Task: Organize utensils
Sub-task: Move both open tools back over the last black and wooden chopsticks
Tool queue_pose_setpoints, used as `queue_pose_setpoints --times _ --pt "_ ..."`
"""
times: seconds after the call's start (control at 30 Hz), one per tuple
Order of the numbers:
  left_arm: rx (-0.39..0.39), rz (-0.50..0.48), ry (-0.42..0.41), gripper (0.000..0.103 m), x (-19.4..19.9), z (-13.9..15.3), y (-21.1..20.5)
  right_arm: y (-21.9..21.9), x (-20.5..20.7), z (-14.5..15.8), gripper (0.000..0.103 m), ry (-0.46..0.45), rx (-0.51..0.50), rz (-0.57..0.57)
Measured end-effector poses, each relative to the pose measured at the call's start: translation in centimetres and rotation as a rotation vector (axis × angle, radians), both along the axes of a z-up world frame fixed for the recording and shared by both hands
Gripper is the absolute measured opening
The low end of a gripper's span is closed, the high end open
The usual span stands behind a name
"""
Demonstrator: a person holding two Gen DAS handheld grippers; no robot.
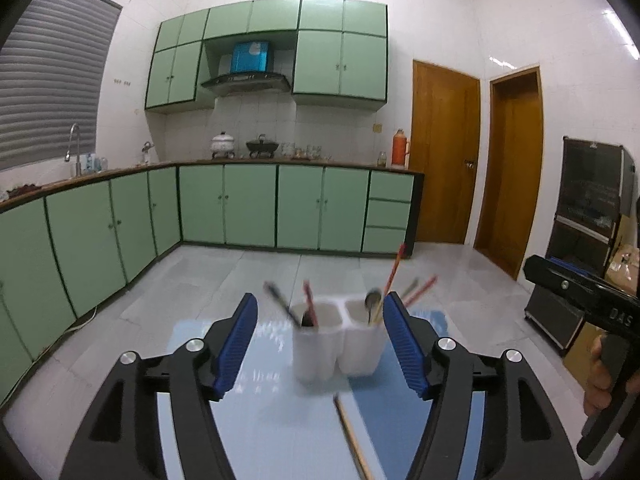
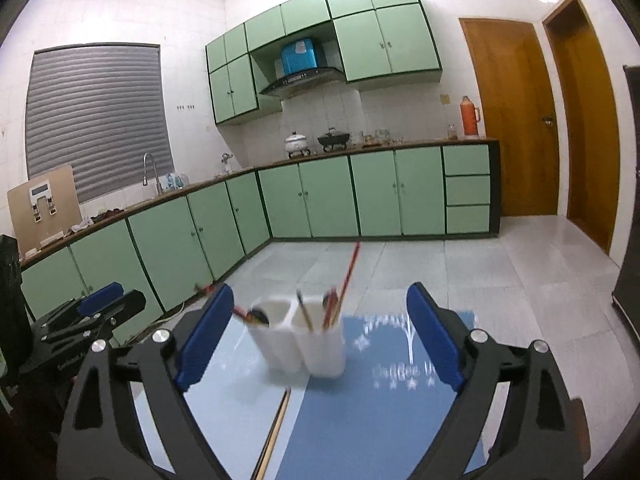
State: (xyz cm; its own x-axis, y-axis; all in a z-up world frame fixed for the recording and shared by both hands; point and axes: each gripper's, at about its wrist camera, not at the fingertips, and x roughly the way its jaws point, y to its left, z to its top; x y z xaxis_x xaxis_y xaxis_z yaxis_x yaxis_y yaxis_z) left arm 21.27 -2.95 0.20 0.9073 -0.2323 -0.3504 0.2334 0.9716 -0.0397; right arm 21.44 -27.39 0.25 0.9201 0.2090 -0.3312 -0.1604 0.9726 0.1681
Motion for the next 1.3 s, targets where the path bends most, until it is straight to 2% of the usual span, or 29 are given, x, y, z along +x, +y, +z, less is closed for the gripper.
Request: queue_pose_setpoints --times 0.23,0.67,0.77,0.83,1.03,1.3 --pt "0.006 0.016 0.092 0.070 -3.3 -5.0 1.2 1.0 -3.8 -4.9 0.090 0.091 0.009 -0.020" --pt "0.075 0.036 0.278 0.070 -6.4 -13.2 2.4 6.1 -7.3 -13.6 0.090 0.232 -0.054 0.010" --pt "0.087 0.048 0.312 0.070 -6.7 -14.4 2.9 6.9 -7.6 -14.9 0.089 0.249 -0.065 0.003" --pt "0.092 0.055 0.328 0.070 -7.0 -15.1 3.1 7.6 -7.8 -16.1 0.081 0.274 -0.080 0.002" --pt "0.109 0.068 0.355 0.070 -7.4 -16.2 3.6 8.8 -7.7 -18.4 0.073 0.326 -0.111 0.016" --pt "0.114 0.070 0.375 0.070 -7.5 -17.0 3.7 9.6 -7.7 -20.4 0.067 0.393 -0.140 0.032"
